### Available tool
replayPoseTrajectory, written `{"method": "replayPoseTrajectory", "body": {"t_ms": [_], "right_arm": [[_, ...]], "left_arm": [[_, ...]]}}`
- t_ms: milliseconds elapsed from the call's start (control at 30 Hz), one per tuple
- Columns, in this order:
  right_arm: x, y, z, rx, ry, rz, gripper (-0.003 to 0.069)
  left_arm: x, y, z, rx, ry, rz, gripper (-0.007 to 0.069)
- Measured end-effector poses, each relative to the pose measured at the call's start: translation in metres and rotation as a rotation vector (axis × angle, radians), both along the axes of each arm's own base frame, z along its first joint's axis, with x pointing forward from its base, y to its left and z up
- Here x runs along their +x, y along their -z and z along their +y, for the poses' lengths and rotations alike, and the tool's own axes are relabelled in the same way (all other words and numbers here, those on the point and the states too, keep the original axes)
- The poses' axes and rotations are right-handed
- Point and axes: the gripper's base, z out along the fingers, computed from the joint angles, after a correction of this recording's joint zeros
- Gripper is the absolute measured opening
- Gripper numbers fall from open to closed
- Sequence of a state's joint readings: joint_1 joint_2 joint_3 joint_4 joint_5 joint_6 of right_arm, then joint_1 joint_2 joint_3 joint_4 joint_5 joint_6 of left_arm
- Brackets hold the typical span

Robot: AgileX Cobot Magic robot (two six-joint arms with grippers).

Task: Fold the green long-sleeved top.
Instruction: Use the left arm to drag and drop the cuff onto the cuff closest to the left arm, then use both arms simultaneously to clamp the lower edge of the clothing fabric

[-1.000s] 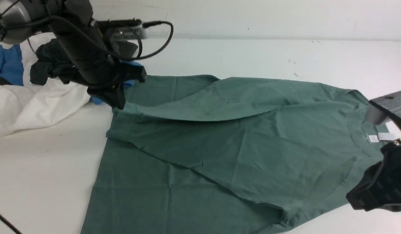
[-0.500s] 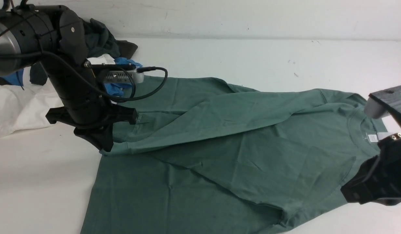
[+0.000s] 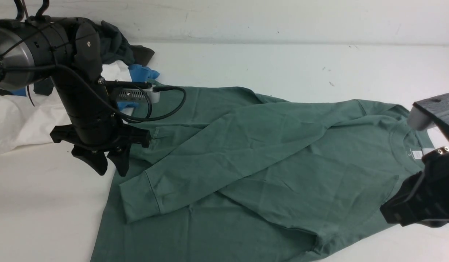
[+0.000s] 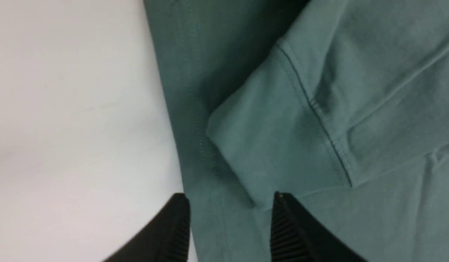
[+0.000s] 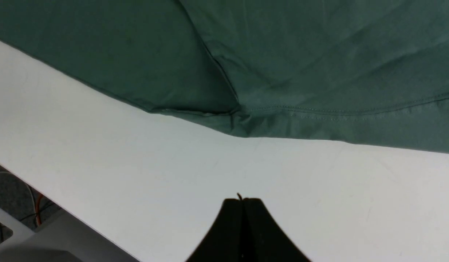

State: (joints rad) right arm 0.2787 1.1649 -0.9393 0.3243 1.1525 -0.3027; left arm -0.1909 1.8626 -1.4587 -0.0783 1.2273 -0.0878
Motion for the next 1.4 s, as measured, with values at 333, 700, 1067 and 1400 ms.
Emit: {"method": "replayPoseTrajectory", "body": {"t_ms": [333, 700, 1067, 1400], "right_arm": [[0.001, 0.0, 0.0, 0.011, 0.034, 0.007, -0.0015], [0.001, 0.0, 0.0, 0.012, 0.034, 0.005, -0.0015], [0.002, -0.001, 0.0, 0.017, 0.041, -0.014, -0.0015], [0.004, -0.002, 0.0, 0.022, 0.047, -0.031, -0.0015]], "left_arm": [[-0.063, -0.003, 0.005, -0.007, 0.012, 0.05, 0.014], [-0.113, 0.044, 0.014, 0.009, -0.005, 0.201, 0.021], [-0.125, 0.073, 0.017, 0.0, -0.03, 0.126, 0.0447], [-0.126, 0.081, 0.005, 0.01, 0.02, 0.116, 0.037]]}}
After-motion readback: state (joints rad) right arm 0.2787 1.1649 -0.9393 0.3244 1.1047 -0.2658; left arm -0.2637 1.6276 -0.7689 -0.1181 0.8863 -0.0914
